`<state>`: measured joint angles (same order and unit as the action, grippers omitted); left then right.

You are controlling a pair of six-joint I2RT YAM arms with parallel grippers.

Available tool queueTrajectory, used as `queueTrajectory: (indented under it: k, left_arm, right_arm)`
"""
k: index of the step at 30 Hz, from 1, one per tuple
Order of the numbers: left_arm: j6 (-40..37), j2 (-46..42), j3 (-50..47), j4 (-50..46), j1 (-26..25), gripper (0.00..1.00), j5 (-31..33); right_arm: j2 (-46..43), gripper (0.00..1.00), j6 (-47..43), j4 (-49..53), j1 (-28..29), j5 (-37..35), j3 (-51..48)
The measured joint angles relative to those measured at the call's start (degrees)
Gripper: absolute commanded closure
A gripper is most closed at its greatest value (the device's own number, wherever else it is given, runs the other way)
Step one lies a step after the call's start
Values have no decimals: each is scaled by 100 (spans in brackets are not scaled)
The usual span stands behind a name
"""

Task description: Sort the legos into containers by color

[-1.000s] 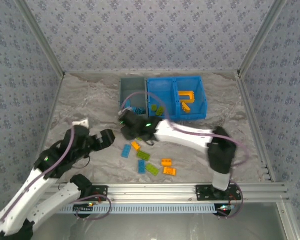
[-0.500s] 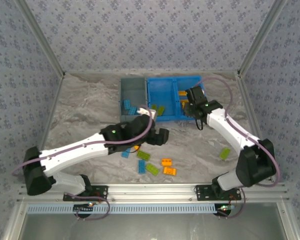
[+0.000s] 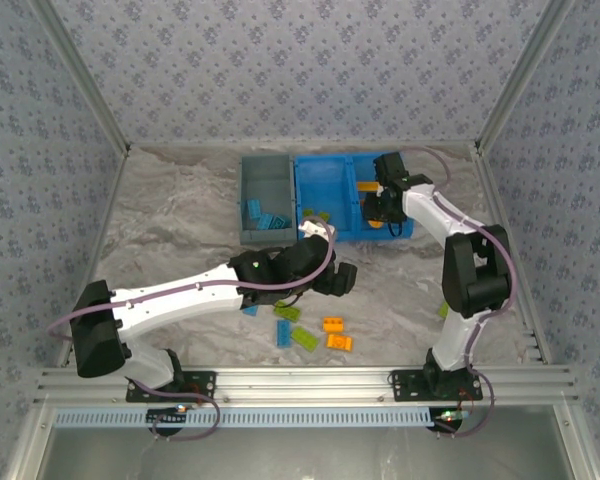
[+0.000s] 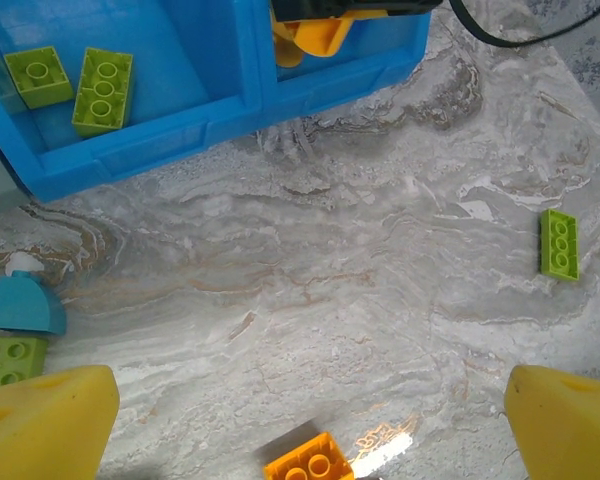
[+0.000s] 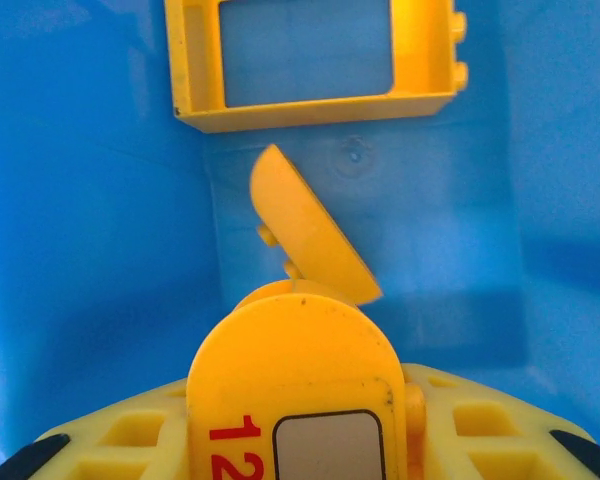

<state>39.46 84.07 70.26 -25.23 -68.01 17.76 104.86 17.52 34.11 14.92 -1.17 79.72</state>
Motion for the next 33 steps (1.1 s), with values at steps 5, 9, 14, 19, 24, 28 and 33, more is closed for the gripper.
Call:
queueTrajectory:
  k: [5, 9, 14, 19, 24, 28, 33]
  left_arm:
    - [0, -7, 0, -39, -2, 1, 85]
    - [-2, -120, -2, -144, -52, 1, 284]
    - [2, -452, -9, -374, -131, 2, 531]
    - [83, -664, -46, -785, -140, 6, 778]
    - [258, -774, -94, -1502, -140, 8, 960]
    - [431, -789, -138, -2039, -11, 10, 949]
    - [229, -686, -365, -2376, 787, 20, 350]
  right_arm:
    - [251, 45, -46, 13, -92, 201, 90]
    - [216, 41, -66, 4, -136, 212, 83]
    - [-90, 41, -129, 66, -151, 208, 81]
    - [-796, 44, -197, 262, -151, 179, 144]
    - [-1961, 44, -197, 433, -68, 46, 136]
    - [-3189, 42, -184, 404, 337, -74, -262]
    - [-4878, 41, 116, 302, 1676, -109, -1685]
